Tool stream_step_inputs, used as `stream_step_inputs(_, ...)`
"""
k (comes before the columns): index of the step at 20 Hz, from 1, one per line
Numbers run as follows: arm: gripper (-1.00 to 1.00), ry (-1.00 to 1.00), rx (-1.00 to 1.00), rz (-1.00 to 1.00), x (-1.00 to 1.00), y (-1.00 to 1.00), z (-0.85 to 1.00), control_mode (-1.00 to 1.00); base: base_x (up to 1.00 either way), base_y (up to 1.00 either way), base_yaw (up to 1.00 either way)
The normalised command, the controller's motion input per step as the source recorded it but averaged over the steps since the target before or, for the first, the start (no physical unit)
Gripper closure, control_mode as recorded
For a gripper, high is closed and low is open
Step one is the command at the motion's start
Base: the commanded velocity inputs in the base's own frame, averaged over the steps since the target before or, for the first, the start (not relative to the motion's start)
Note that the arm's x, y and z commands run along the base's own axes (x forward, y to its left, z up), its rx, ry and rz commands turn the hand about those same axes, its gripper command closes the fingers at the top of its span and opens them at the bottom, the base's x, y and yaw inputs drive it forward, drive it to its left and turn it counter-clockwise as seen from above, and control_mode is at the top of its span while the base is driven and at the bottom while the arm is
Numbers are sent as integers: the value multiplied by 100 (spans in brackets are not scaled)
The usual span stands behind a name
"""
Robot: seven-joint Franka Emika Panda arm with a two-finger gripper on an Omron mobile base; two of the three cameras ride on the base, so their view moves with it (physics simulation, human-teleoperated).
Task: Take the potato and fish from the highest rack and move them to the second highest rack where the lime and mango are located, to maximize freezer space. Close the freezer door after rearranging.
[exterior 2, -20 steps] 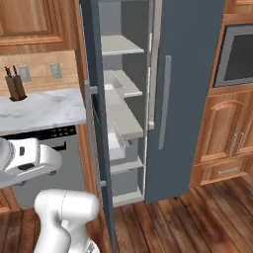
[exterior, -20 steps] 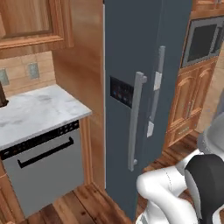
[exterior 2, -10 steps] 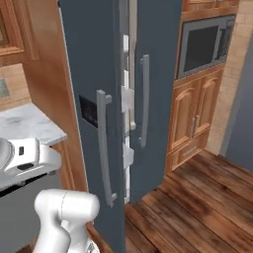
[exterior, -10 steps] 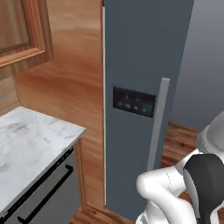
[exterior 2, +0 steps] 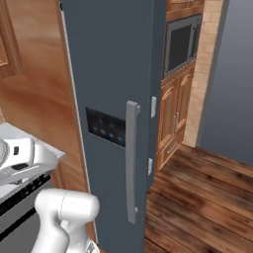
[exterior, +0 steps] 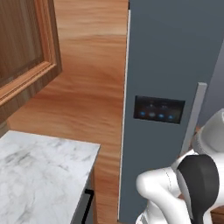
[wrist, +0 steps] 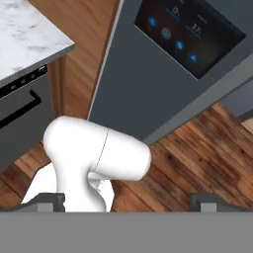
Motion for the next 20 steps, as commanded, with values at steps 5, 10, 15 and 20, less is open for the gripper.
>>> stream_step_inputs(5, -100, -1, 19, -14, 73, 1, 4, -100, 0, 0, 0)
stream_step_inputs(10, -100, -9, 38, -5, 80, -9, 12, -100, 0, 0, 0)
stream_step_inputs(15, -100, -13, 33, -50, 72, -4, 1, -100, 0, 0, 0)
stream_step_inputs(20, -100, -1, 35, -73, 67, -5, 7, -100, 0, 0, 0)
